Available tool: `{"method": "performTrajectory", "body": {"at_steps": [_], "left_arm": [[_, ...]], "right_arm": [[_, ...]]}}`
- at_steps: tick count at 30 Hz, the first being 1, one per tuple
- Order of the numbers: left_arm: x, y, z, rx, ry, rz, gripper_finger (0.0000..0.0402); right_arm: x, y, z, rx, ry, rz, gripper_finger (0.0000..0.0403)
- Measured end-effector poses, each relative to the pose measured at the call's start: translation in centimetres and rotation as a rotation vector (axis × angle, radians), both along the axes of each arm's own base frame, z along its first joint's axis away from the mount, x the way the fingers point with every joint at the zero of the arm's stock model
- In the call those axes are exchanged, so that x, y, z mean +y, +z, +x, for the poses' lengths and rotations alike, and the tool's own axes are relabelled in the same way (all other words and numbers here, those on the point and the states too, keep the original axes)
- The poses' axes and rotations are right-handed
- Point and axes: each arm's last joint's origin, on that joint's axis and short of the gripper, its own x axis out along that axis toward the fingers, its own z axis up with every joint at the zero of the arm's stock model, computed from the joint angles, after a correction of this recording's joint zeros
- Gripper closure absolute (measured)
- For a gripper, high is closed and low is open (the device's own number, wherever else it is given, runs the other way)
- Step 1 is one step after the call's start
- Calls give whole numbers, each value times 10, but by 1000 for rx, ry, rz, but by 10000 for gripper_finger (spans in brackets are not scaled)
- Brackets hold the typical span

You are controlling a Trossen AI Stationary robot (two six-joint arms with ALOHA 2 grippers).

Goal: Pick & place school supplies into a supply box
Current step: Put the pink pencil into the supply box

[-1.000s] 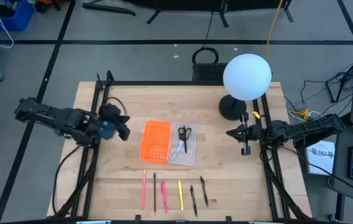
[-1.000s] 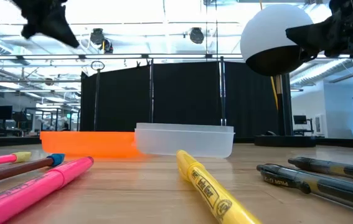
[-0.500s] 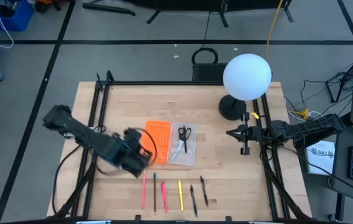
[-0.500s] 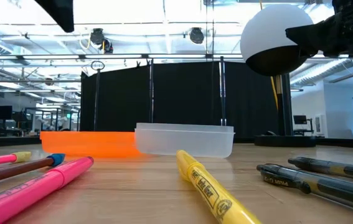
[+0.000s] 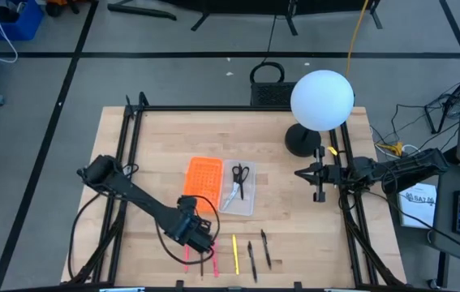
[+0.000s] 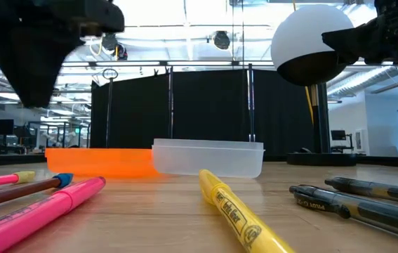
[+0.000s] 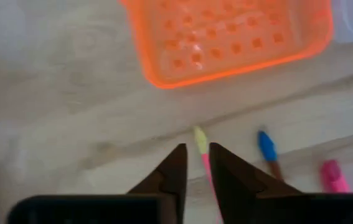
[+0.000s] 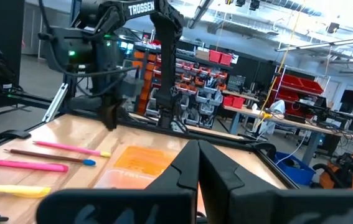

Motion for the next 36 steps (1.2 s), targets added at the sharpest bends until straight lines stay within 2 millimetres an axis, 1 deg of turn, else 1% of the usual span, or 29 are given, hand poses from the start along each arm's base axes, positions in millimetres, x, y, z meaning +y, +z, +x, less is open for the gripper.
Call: {"method": "performTrajectory", "body": {"at_steps": [3,7,9,11,14,18,24,28,32,36], "left_arm": [[-2,-7,5,-7,-15,-11,271],[-2,-11,7,4,-20,-26,220],[-3,-11,7,9,-19,-33,204],[-2,-11,7,7,-14,-33,197],[-2,-11,7,5,-13,-32,199],[-4,-12,8,6,-17,-37,214],[-8,-23,14,0,-68,-61,238],[-8,-28,16,13,-76,-52,247],[-8,-34,14,40,-85,-43,249],[-6,-47,8,89,-82,-59,249]], "right_arm": [[0,0,0,1,0,-1,403],[0,0,0,1,0,-3,403],[0,0,0,1,0,-3,403],[0,0,0,1,0,-3,403],[0,0,0,0,0,-3,403],[0,0,0,0,0,-1,403],[0,0,0,1,2,9,403],[0,0,0,0,2,17,403],[0,0,0,0,2,19,403],[0,0,0,0,2,19,403]]}}
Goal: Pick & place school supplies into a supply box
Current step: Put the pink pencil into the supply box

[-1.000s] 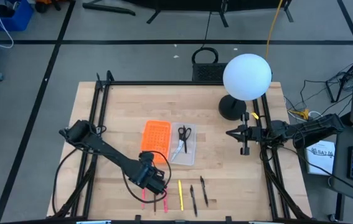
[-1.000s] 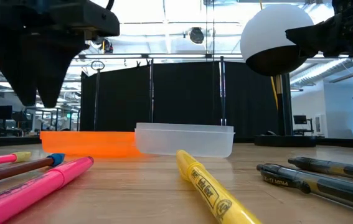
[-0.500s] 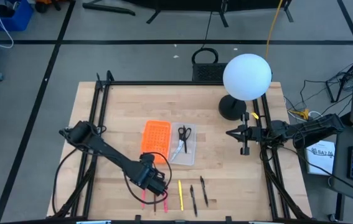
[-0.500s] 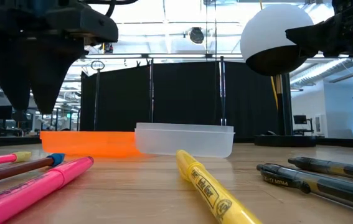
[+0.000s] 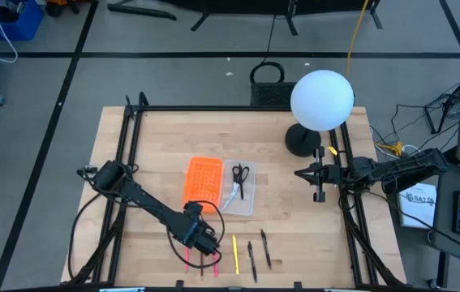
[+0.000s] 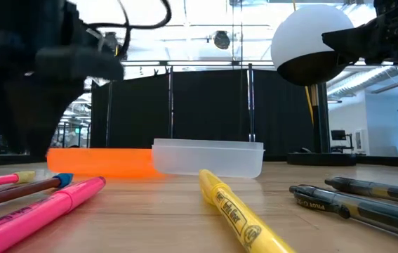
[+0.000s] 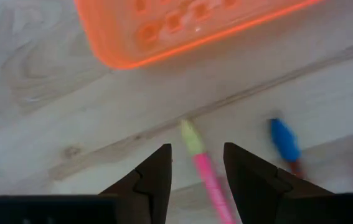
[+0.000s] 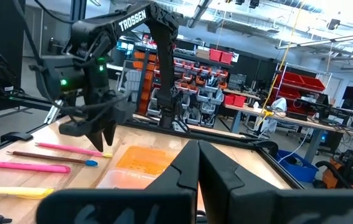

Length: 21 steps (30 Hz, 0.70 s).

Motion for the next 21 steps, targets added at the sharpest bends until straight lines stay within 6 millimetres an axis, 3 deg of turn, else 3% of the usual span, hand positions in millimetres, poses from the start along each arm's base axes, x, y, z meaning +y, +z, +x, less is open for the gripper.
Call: {"method": "performTrajectory", "body": {"at_steps": [10,18,21], "left_arm": [[5,-32,-8,-43,-2,-53,250],[9,-38,-11,-43,-32,-33,253],[11,-38,-8,-54,-41,-42,282]], "right_arm": [[0,0,0,0,0,0,403],[0,0,0,0,0,2,403],[0,0,0,0,1,9,403]]}}
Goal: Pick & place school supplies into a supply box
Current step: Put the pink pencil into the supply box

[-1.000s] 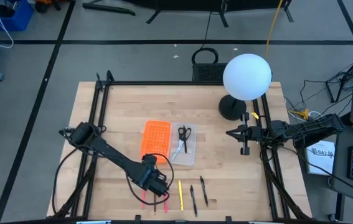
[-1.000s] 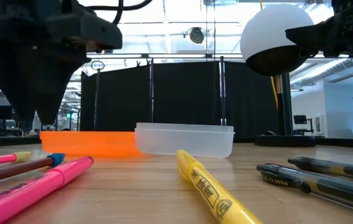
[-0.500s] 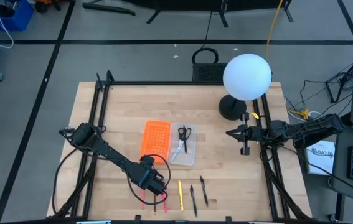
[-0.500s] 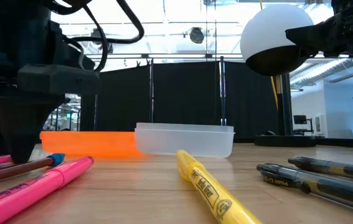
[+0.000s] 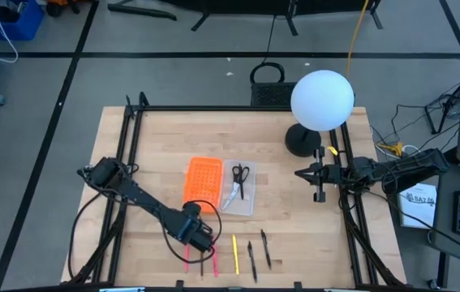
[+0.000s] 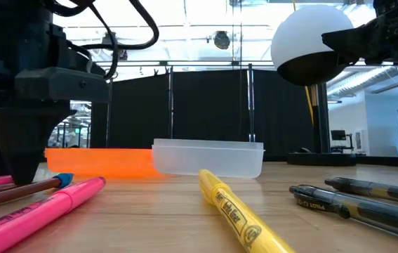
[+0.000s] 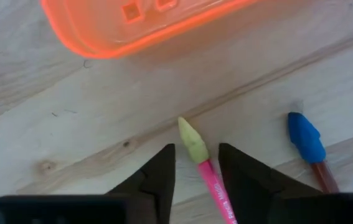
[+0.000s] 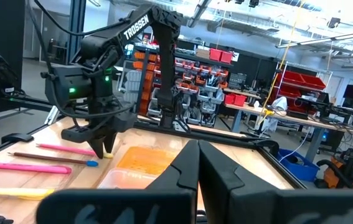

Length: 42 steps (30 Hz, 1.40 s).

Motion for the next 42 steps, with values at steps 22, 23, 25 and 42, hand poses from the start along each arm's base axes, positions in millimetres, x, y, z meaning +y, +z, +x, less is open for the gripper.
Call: {"method": "performTrajectory", "body": {"at_steps": [22,23,25,42], "left_arm": [[4,87,1,-291,-54,-141,382],[6,96,2,-315,-58,-141,381],[13,116,5,-389,-64,-131,383],[160,120,92,-594,48,0,385]], "right_arm": [[0,-5,1,51,5,14,403],[0,-5,1,52,6,13,403],[0,-5,1,54,5,13,403],[0,-7,1,72,5,4,403]]}}
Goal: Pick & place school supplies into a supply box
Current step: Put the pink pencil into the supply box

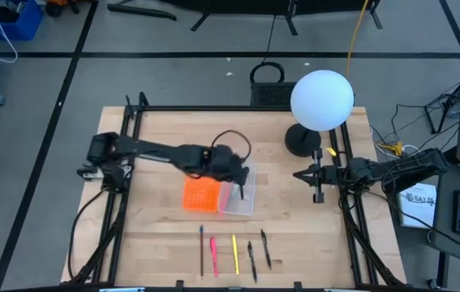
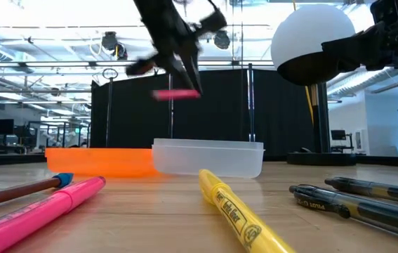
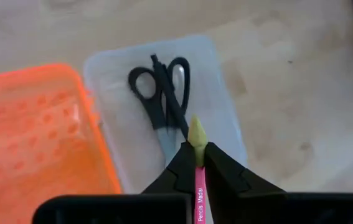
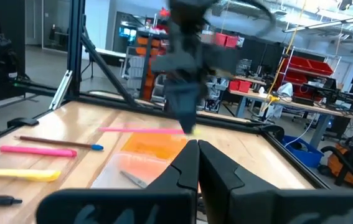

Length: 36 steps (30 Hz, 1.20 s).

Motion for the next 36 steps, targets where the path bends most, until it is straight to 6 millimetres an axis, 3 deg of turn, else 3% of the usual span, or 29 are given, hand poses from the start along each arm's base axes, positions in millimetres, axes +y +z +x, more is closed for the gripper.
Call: {"method": "performTrajectory", "body": {"at_steps": [5,11,20,36], "left_arm": [[27,-34,19,23,-24,-88,382],[48,-56,24,65,-25,-140,386],[72,-53,21,53,-7,-119,385],[68,-56,21,86,-23,-54,386]], "right_arm": [[0,-3,0,30,-1,-26,403],[0,-3,0,34,-1,-32,403],[0,-2,0,26,-1,-31,403],[0,-2,0,25,-1,-31,403]]}}
